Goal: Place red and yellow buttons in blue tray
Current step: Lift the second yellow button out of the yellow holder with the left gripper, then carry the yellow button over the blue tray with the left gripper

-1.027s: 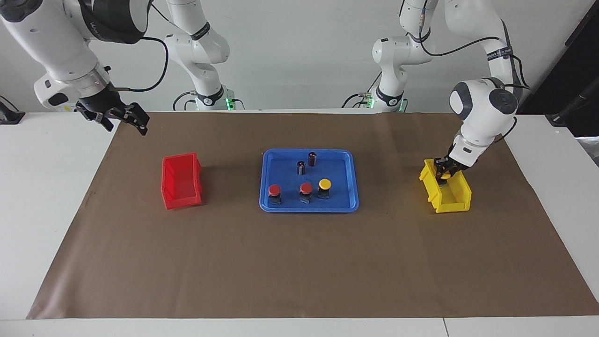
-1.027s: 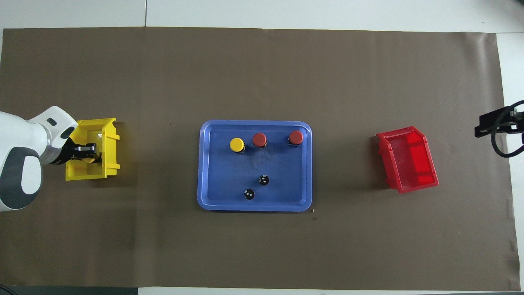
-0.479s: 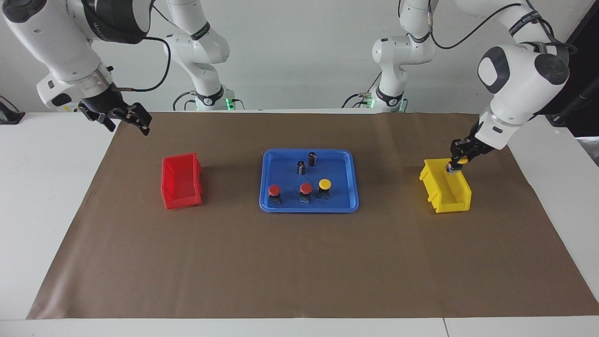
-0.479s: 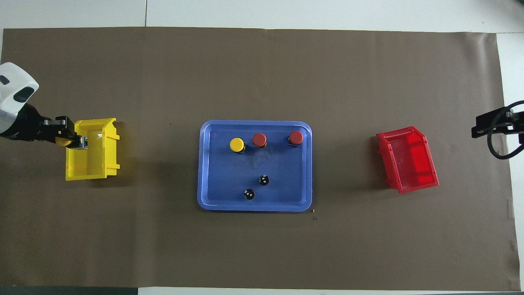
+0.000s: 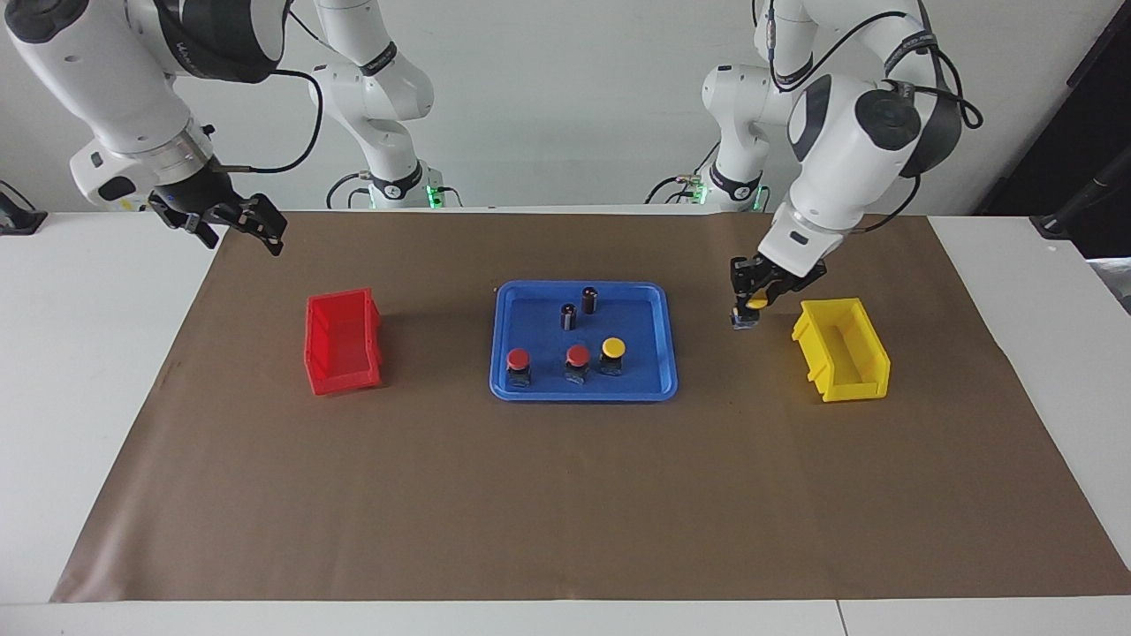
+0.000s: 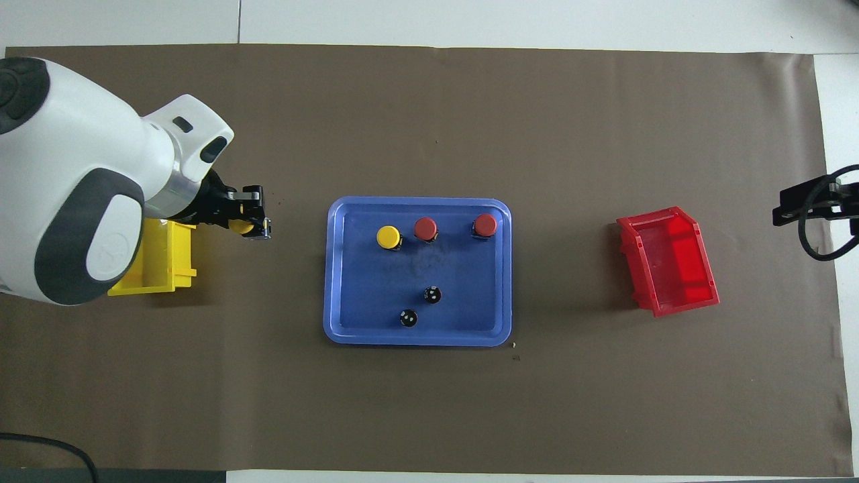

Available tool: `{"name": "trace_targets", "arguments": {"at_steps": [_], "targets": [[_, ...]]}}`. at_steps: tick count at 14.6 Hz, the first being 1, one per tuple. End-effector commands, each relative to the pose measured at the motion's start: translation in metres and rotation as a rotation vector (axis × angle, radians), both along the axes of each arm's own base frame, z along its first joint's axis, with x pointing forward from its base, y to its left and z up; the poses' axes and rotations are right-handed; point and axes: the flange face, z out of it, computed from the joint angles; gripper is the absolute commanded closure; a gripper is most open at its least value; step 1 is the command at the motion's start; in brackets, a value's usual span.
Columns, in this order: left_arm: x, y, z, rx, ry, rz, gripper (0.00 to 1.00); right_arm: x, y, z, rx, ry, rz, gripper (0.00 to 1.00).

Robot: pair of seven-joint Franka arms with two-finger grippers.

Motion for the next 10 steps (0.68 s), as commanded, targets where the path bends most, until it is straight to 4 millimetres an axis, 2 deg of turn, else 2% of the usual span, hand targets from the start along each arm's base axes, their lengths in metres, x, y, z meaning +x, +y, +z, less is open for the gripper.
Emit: {"name": "trace_targets", "arguments": {"at_steps": [1,2,5,10], "targets": [[0.008,-0.036,-0.027,-0.016,-0.013,0.002,0.99,-0.007,0.0,0.001,-0.003,-0.001,0.022,0.0],[0.005,-0.046,-0.029,-0.019,-0.015,-0.01,0.99,-0.007,0.0,0.001,-0.003,-0.001,0.022,0.0],[0.0,-0.087,-0.064,-0.013,-0.019,-0.025,0.99,-0.007,0.0,0.001,-0.003,-0.001,0.022,0.0],[-0.007,-0.097,-0.087,-0.004,-0.007,-0.046,0.99,-0.007,0.0,0.001,-0.003,-0.001,0.022,0.0]]}}
